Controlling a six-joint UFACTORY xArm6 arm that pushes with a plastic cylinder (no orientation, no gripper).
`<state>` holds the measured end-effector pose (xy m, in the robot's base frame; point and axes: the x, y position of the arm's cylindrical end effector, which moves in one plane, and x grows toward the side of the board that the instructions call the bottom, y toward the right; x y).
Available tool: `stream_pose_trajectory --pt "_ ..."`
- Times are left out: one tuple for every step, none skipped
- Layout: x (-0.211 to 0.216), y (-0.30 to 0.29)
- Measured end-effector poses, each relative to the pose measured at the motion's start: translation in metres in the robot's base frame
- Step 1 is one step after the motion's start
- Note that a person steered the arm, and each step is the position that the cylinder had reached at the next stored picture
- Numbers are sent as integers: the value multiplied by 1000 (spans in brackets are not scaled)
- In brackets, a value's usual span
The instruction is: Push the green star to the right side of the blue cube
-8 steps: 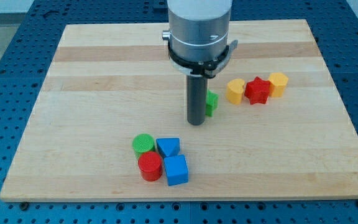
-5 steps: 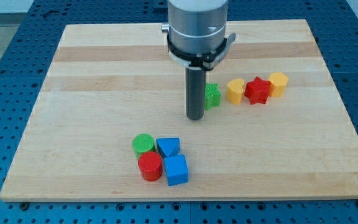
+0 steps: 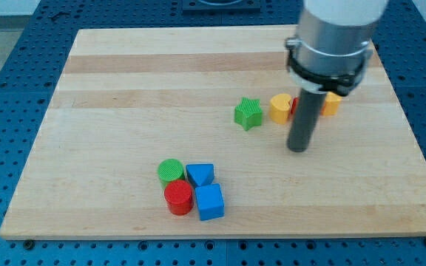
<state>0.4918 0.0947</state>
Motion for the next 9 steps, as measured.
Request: stream_pose_trajectory --pt "0 -58" --pt "-1 -99" --pt "-46 -113" --pt "-87 -117" --pt "-101 -70" --pt "-67 -55" --pt "-23 -55" --pt "-11 -37" --pt "-33 -17"
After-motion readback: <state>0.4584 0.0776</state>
